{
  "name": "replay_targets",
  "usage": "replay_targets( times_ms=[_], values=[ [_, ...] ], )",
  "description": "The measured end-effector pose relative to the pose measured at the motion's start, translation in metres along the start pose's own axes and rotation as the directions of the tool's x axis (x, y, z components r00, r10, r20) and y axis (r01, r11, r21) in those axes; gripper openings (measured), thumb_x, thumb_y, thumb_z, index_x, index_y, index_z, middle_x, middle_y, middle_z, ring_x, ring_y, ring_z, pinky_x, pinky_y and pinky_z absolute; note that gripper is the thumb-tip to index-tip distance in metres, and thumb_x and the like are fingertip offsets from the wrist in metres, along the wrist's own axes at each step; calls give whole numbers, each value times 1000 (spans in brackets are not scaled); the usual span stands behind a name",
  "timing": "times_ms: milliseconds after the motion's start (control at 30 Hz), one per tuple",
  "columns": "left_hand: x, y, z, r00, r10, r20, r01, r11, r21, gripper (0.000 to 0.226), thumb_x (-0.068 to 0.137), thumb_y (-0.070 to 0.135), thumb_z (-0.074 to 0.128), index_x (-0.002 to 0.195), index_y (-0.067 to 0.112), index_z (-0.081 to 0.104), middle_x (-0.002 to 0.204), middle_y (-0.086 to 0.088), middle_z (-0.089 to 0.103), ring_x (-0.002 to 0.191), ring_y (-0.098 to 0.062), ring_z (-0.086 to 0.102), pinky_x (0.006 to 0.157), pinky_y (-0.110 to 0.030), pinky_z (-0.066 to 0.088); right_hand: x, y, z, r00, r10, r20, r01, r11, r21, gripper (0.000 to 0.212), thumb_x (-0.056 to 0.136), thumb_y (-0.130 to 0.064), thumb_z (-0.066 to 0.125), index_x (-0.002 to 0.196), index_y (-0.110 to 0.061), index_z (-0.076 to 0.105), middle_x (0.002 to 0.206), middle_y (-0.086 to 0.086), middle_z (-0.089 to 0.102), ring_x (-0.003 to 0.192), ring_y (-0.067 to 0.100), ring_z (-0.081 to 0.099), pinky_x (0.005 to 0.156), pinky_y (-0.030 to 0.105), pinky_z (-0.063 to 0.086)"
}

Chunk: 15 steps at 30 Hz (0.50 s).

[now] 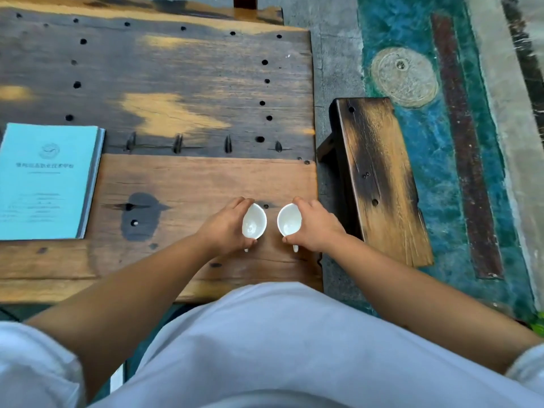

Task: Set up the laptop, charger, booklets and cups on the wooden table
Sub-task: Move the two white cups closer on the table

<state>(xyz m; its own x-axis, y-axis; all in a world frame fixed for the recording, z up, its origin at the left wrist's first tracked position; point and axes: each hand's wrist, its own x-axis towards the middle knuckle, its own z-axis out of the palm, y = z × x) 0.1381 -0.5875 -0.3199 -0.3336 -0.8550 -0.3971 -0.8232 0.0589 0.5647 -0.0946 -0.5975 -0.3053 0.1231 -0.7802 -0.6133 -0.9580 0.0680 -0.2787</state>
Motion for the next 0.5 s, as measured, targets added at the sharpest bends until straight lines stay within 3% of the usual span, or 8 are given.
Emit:
replay_targets(
  times_ms=[233,400,500],
  values=[
    [-48,4,33,1000,-3,-21,2,1000,-24,99,67,31,83,149,17,29,149,0,34,129,-23,45,90,-24,34,-47,2,43,999,46,14,-46,999,7,99,60,-60,76,142,-36,25,143,3,38,116,36,55,87,44,50],
    [-66,7,47,999,-27,30,28,999,-46,101,67,28,84,149,15,27,151,-3,32,129,-27,45,101,-35,43,-69,2,66,997,67,28,-68,997,23,100,62,-58,77,143,-37,23,143,0,37,117,35,55,88,46,50],
    [-73,9,55,998,-29,48,32,998,-50,101,66,27,84,149,15,27,150,-4,31,127,-28,46,98,-38,45,-77,2,72,997,74,15,-74,997,2,99,65,-55,76,143,-39,19,144,-2,34,115,37,56,86,47,51]
  ],
)
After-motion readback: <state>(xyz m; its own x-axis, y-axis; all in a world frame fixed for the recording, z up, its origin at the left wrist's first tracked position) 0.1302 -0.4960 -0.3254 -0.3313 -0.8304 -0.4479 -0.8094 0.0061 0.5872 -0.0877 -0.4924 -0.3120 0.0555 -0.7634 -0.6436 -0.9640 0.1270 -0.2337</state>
